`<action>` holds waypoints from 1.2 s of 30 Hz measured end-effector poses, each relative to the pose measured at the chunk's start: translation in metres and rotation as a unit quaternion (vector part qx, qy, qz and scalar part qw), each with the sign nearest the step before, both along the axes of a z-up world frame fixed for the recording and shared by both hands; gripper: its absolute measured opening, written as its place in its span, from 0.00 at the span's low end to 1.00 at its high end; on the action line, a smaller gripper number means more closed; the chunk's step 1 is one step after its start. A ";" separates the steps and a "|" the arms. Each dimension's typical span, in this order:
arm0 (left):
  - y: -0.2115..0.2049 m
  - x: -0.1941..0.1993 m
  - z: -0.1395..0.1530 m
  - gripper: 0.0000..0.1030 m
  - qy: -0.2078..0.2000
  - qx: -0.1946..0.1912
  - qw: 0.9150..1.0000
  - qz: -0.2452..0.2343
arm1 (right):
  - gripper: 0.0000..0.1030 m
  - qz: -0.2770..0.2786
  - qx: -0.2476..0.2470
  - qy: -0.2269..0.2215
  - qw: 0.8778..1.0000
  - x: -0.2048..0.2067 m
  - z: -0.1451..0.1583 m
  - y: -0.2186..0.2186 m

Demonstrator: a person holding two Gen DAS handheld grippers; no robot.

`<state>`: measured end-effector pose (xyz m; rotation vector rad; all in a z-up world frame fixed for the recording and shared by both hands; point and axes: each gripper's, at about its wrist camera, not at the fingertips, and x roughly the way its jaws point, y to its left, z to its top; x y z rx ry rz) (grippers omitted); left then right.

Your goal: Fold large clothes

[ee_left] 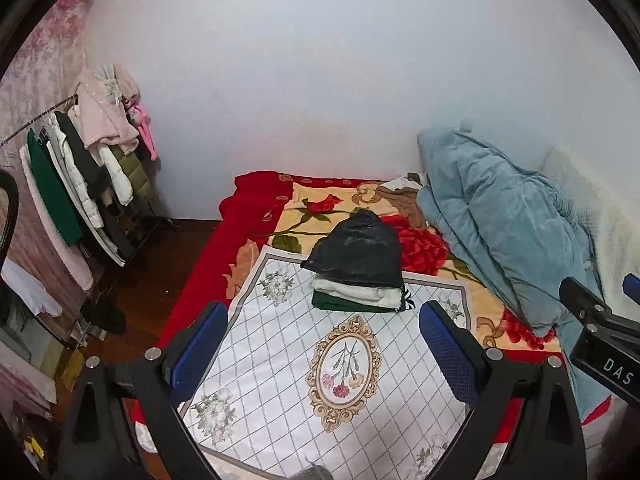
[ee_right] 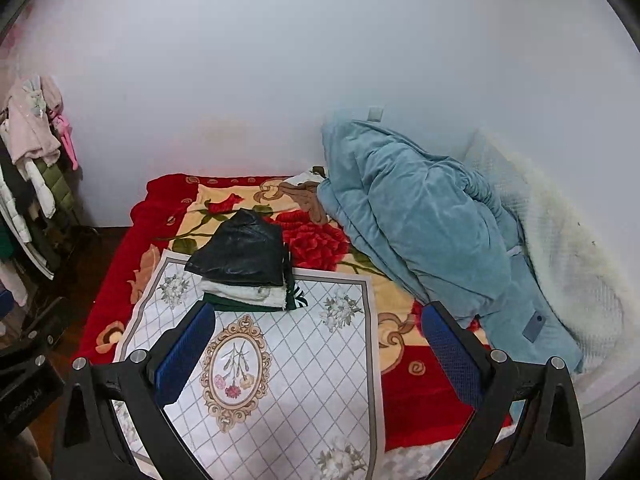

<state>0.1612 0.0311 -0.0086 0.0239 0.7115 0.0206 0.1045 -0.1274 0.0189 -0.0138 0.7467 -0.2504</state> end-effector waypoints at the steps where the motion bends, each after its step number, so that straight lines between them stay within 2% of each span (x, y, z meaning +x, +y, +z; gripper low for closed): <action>1: 0.000 -0.002 0.002 0.95 0.001 -0.002 1.000 -0.001 | 1.00 0.001 0.001 0.000 1.000 -0.004 0.003 0.000; 16: -0.004 -0.027 0.030 0.95 -0.021 -0.005 1.000 0.017 | 1.00 0.024 0.002 -0.018 1.000 -0.027 0.041 -0.004; 36: -0.002 -0.022 0.029 0.95 -0.014 -0.006 1.000 0.025 | 1.00 0.038 -0.005 -0.011 0.999 -0.018 0.039 0.001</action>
